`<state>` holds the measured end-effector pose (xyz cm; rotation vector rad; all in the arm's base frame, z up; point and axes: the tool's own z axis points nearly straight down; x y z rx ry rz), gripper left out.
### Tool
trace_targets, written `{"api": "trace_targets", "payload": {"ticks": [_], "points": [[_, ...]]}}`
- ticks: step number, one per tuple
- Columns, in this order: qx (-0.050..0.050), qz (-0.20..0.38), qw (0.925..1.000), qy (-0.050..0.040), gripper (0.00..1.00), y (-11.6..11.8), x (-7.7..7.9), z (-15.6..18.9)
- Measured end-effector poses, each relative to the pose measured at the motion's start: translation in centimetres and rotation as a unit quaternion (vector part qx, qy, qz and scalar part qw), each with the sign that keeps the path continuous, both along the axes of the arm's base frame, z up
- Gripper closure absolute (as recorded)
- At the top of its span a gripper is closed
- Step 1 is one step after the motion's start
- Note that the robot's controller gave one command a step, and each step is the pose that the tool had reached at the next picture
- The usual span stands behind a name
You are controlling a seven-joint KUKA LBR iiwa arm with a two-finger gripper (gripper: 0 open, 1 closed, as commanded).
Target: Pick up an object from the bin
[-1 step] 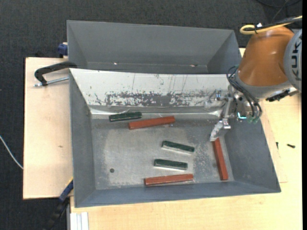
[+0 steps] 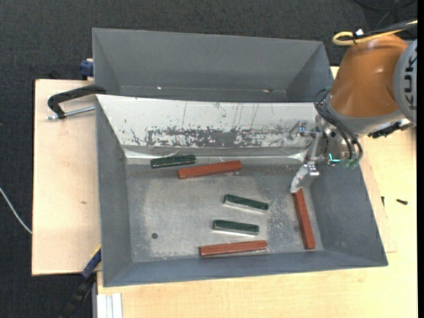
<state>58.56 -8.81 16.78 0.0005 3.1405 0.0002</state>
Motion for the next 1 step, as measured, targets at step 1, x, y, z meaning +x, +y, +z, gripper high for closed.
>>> {"api": "trace_targets", "payload": {"ticks": [1], "points": [[0.0,-0.018,0.9998,0.0,1.0,4.05,-6.11,-8.06]]}}
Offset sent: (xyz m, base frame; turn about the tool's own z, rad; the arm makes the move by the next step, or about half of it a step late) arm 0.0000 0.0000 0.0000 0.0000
